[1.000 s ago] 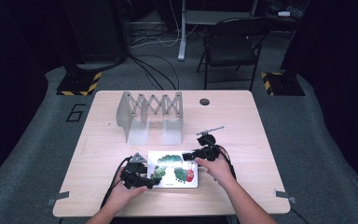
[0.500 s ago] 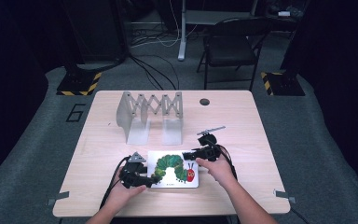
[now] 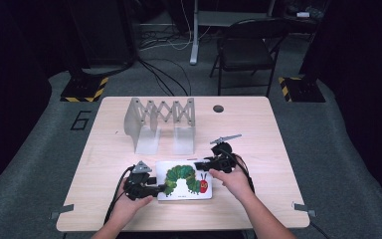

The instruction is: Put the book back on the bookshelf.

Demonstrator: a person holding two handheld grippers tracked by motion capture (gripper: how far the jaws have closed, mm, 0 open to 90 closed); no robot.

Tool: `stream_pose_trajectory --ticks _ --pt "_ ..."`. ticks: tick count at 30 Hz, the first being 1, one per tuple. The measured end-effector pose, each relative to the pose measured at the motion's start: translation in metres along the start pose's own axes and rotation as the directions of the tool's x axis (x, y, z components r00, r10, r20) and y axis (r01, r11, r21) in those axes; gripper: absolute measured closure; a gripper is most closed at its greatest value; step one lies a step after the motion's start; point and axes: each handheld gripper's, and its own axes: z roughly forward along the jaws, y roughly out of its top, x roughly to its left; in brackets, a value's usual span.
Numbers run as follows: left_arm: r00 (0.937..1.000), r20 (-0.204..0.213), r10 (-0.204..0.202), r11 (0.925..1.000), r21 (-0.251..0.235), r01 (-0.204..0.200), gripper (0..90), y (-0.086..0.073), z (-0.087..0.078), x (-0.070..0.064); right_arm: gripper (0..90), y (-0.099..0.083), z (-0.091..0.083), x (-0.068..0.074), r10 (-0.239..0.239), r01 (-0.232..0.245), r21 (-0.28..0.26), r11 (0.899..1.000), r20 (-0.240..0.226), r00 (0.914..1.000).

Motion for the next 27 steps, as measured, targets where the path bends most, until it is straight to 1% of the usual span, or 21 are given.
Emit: stream_pose_trajectory --ticks 1,2,3,4,5,6,8,9,11,12,13,15,16,17,19,20,21,23,24,26,27 --pt "1.0 -0.002 -0.001 1.0 -0.003 0.001 54.5 0.0 -0.002 0.0 50.6 0.001 -0.002 0.001 0.003 -0.003 -0.003 1.0 -0.003 1.0" --pt "1.0 -0.002 -0.001 1.0 -0.003 0.001 55.5 0.0 -0.002 0.0 50.7 0.001 -0.003 0.002 -0.013 0.012 -0.011 1.0 -0.007 0.9999" --pt "0.9998 -0.017 0.005 0.9998 -0.021 -0.005 55.8 0.0 -0.004 -0.001 50.7 0.002 -0.005 0.005 -0.003 0.003 -0.01 1.0 -0.013 0.9999" --pt "0.9997 -0.022 0.008 0.9998 -0.02 -0.008 55.9 0.0 -0.006 -0.001 50.7 0.003 -0.006 0.005 -0.018 0.017 -0.019 1.0 -0.014 0.9998" --pt "0.9997 -0.022 0.008 0.9998 -0.02 -0.008 55.9 0.0 -0.006 -0.001 50.7 0.003 -0.006 0.005 -0.018 0.017 -0.019 1.0 -0.014 0.9998" --pt "0.9994 -0.034 0.012 0.9996 -0.025 -0.012 56.4 0.001 -0.009 -0.001 50.4 0.004 -0.008 0.01 -0.027 0.027 -0.023 0.999 -0.019 0.9994" --pt "0.9991 -0.041 0.01 0.9993 -0.035 -0.011 57.8 0.001 -0.011 -0.001 50.0 0.006 -0.009 0.012 -0.039 0.038 -0.025 0.999 -0.022 0.999" --pt "0.9991 -0.043 0.002 0.9989 -0.047 -0.004 58.6 0.002 -0.015 0.001 49.7 0.007 -0.01 0.014 -0.045 0.045 -0.026 0.999 -0.024 0.9987" --pt "0.999 -0.044 -0.003 0.9987 -0.051 0.0 59.2 0.002 -0.017 0.002 49.5 0.007 -0.01 0.015 -0.043 0.042 -0.029 0.999 -0.028 0.9987" --pt "0.9989 -0.046 -0.008 0.9982 -0.06 0.005 59.7 0.002 -0.02 0.002 48.1 0.009 -0.01 0.017 -0.056 0.055 -0.032 0.998 -0.028 0.998" --pt "0.9985 -0.054 0.001 0.9979 -0.065 -0.005 60.0 0.002 -0.02 0.002 47.5 0.009 -0.01 0.018 -0.06 0.059 -0.03 0.998 -0.027 0.9978" --pt "0.9985 -0.053 0.012 0.9982 -0.058 -0.015 60.4 0.001 -0.021 0.002 46.7 0.008 -0.009 0.02 -0.076 0.075 -0.025 0.997 -0.025 0.9968" --pt "0.9985 -0.053 0.012 0.9982 -0.058 -0.015 60.5 0.001 -0.021 0.002 46.7 0.008 -0.009 0.02 -0.076 0.075 -0.025 0.997 -0.025 0.9968" --pt "0.9983 -0.052 0.028 0.9986 -0.044 -0.03 60.5 0.0 -0.022 0.002 46.7 0.008 -0.009 0.02 -0.086 0.085 -0.027 0.996 -0.025 0.996" --pt "0.9964 -0.069 0.049 0.9981 -0.033 -0.051 60.4 -0.002 -0.021 0.0 47.0 0.007 -0.009 0.023 -0.09 0.089 -0.022 0.996 -0.038 0.9952" --pt "0.9955 -0.07 0.064 0.9971 -0.036 -0.067 60.4 -0.003 -0.021 -0.001 46.7 0.006 -0.01 0.024 -0.1 0.099 -0.019 0.995 -0.042 0.9941" --pt "0.9951 -0.063 0.076 0.9967 -0.024 -0.077 60.4 -0.003 -0.023 -0.001 46.2 0.005 -0.01 0.025 -0.117 0.116 -0.02 0.993 -0.041 0.9923" --pt "0.9953 -0.052 0.082 0.9962 -0.026 -0.083 59.8 -0.005 -0.024 -0.002 45.2 0.004 -0.012 0.026 -0.121 0.12 -0.013 0.993 -0.045 0.9917" --pt "0.9954 -0.046 0.084 0.9958 -0.032 -0.085 58.4 -0.005 -0.024 -0.002 44.4 0.003 -0.013 0.027 -0.113 0.112 -0.01 0.994 -0.052 0.9923" --pt "0.995 -0.037 0.092 0.9953 -0.025 -0.093 55.6 -0.006 -0.025 -0.004 42.9 0.001 -0.015 0.027 -0.121 0.12 -0.013 0.993 -0.063 0.9907" --pt "0.9941 -0.04 0.101 0.9945 -0.024 -0.102 54.3 -0.005 -0.026 -0.005 42.6 0.0 -0.016 0.027 -0.125 0.124 -0.015 0.992 -0.064 0.9901"
